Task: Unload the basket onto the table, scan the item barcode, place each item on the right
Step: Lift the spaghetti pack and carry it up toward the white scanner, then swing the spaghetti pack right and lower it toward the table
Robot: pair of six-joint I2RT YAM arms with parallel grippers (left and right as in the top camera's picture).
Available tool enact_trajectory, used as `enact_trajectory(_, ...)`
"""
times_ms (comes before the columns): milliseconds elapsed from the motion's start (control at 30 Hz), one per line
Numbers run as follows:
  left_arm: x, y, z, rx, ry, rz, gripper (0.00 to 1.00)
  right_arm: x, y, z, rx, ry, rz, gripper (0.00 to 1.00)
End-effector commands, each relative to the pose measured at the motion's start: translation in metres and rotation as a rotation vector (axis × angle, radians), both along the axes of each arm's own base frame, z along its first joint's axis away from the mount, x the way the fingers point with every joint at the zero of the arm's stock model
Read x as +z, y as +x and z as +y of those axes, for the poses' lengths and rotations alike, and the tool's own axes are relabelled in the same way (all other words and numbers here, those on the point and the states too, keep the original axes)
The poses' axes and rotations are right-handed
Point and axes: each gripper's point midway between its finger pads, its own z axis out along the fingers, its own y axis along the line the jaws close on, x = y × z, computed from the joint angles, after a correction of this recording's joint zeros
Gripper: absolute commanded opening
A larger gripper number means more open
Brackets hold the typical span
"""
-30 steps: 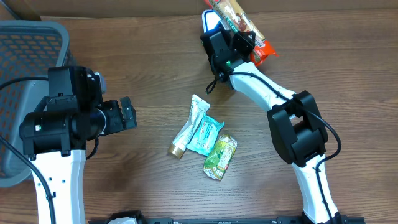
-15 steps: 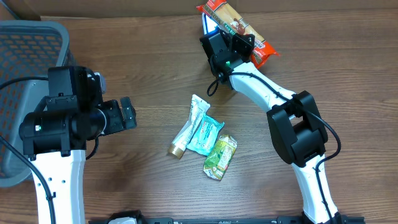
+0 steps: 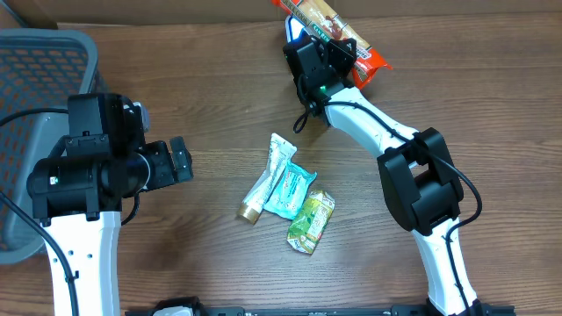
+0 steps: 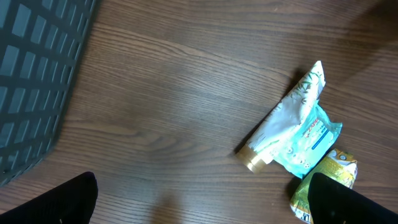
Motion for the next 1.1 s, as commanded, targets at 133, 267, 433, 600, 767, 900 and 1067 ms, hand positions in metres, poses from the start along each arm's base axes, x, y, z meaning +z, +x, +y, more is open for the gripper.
enact_trajectory(133,0.003,0.002,0.000,0.017,-0.010,-0.013,1.00,0.032,-0.002,-0.013,-0.082,0.010,-0.081,0.04)
enact_trajectory(267,0.003,0.002,0.000,0.017,-0.009,-0.013,0.99,0.021,-0.009,-0.023,-0.133,0.039,-0.068,0.04)
enact_trajectory(433,0.003,0.002,0.000,0.017,-0.010,-0.013,0.99,0.019,-0.013,-0.027,-0.158,0.063,-0.078,0.04)
enact_trajectory(600,0.003,0.002,0.000,0.017,-0.010,-0.013,1.00,0.063,-0.021,-0.026,-0.174,0.196,-0.178,0.04)
enact_trajectory(767,0.003,0.002,0.000,0.017,-0.010,-0.013,1.00,0.108,-0.055,-0.022,-0.144,0.467,-0.148,0.04)
enact_trajectory(900,0.003,0.002,0.000,0.017,-0.009,-0.013,0.99,0.131,-0.133,0.005,-0.099,0.995,0.141,0.04)
enact_trajectory(1067,0.003,0.002,0.000,0.017,-0.010,-0.013,1.00,0.159,-0.229,0.010,-0.090,1.335,0.505,0.04)
